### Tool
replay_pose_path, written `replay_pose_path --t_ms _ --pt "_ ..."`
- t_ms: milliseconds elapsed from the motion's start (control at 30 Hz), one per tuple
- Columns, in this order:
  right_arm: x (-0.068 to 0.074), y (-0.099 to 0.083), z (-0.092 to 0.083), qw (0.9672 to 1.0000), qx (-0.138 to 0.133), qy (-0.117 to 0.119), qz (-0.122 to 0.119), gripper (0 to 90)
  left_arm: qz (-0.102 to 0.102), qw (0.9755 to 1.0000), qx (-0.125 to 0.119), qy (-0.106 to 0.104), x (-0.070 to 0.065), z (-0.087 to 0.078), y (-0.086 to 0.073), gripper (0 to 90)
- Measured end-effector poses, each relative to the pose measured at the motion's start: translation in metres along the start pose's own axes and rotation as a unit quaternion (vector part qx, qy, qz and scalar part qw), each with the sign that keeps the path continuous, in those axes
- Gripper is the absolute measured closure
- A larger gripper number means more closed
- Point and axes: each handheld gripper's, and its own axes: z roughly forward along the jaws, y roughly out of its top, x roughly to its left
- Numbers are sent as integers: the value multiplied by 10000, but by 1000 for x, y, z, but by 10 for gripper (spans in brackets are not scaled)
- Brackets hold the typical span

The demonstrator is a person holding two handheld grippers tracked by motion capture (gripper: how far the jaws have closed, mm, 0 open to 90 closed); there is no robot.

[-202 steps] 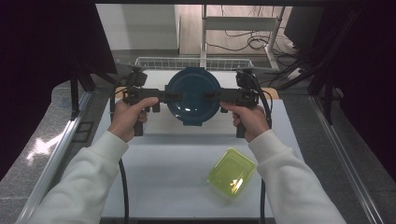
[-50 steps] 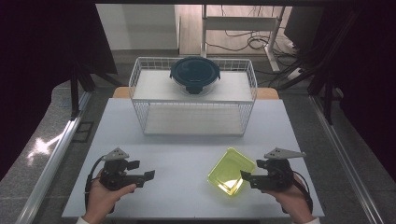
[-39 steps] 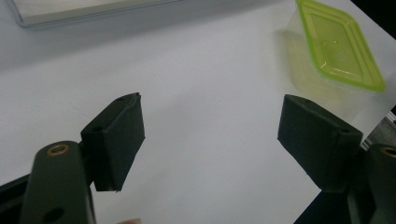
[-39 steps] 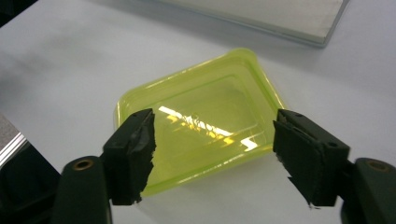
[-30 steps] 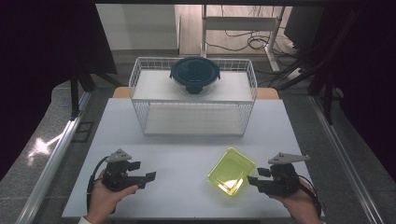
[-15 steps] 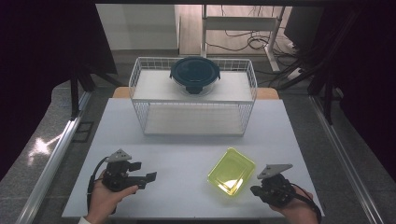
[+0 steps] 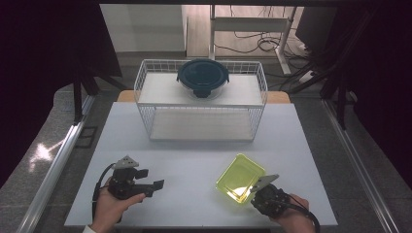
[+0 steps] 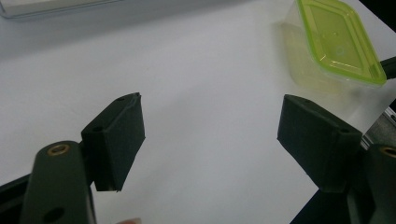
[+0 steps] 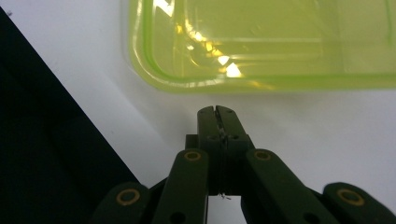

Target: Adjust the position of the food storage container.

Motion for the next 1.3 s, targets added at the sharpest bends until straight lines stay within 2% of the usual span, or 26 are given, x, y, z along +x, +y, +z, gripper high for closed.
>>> replay_pose_path --t_ms 133,233,500,533,633,900,1167,1300 --pt "7 11 7 9999 86 -107 -92 888 -3 10000 19 -24 0 1 0 222" --pt "12 19 10 9998 153 -97 -99 888 -27 10000 22 27 2 1 0 217" --pt "20 34 21 9997 171 -81 166 889 -62 9999 20 76 3 0 -1 215" --pt "23 38 25 9995 118 -75 298 888 -65 10000 25 71 3 1 -1 215" --pt "27 44 32 9989 19 -26 475 888 -65 9999 32 78 3 1 -1 215" --pt "32 55 40 9980 -160 -36 606 888 -53 9999 45 77 4 1 -1 215" --pt "30 52 37 9976 -200 68 652 888 -77 9999 24 75 5 0 -1 214" --pt "27 48 19 9965 -416 268 677 888 -84 9999 10 78 6 0 -2 214"
